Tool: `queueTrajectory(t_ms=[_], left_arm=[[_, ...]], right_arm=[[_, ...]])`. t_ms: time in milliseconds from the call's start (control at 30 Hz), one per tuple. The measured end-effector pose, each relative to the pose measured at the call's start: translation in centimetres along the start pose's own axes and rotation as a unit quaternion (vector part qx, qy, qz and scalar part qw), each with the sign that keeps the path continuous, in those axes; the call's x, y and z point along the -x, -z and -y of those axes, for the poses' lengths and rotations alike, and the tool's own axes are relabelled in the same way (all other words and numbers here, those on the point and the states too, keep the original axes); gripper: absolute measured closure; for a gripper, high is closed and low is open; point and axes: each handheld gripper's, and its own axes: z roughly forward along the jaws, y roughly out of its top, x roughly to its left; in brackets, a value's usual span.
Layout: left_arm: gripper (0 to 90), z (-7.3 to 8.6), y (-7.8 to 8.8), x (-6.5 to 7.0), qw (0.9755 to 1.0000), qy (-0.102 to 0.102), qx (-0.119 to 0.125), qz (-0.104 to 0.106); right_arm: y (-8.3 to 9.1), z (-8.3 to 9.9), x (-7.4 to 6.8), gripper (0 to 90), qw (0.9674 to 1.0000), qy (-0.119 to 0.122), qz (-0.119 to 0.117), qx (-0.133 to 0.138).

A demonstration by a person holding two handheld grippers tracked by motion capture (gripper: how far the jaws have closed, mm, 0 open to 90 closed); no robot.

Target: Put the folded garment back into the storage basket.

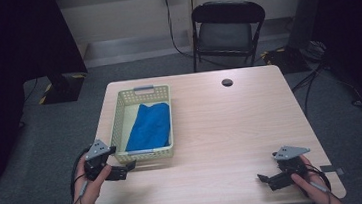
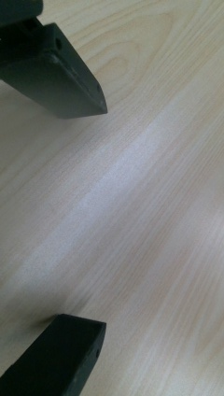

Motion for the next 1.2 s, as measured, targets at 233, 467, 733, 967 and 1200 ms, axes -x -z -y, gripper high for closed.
queueTrajectory(t_ms=[233, 467, 733, 967, 1200], left_arm=[[4.5, 0.4, 0.1, -0.4, 1.0000, -0.002, -0.001, -0.002], [4.3, 0.9, 0.4, -1.0, 0.9999, -0.001, 0.005, -0.012], [3.3, 1.4, 0.6, -1.5, 0.9997, 0.005, 0.006, -0.023], [3.9, 2.0, 0.4, -1.9, 0.9996, 0.010, 0.002, -0.027], [3.9, 2.5, 0.3, -2.3, 0.9994, 0.021, 0.001, -0.027]], right_arm=[[0.0, 0.0, 0.0, 0.0, 1.0000, 0.000, 0.000, 0.000], [0.0, 0.0, 0.0, 0.0, 1.0000, 0.000, 0.000, 0.000], [0.0, 0.0, 0.0, 0.0, 1.0000, 0.000, 0.000, 0.000], [0.0, 0.0, 0.0, 0.0, 1.0000, 0.000, 0.000, 0.000], [0.0, 0.0, 0.0, 0.0, 1.0000, 0.000, 0.000, 0.000]])
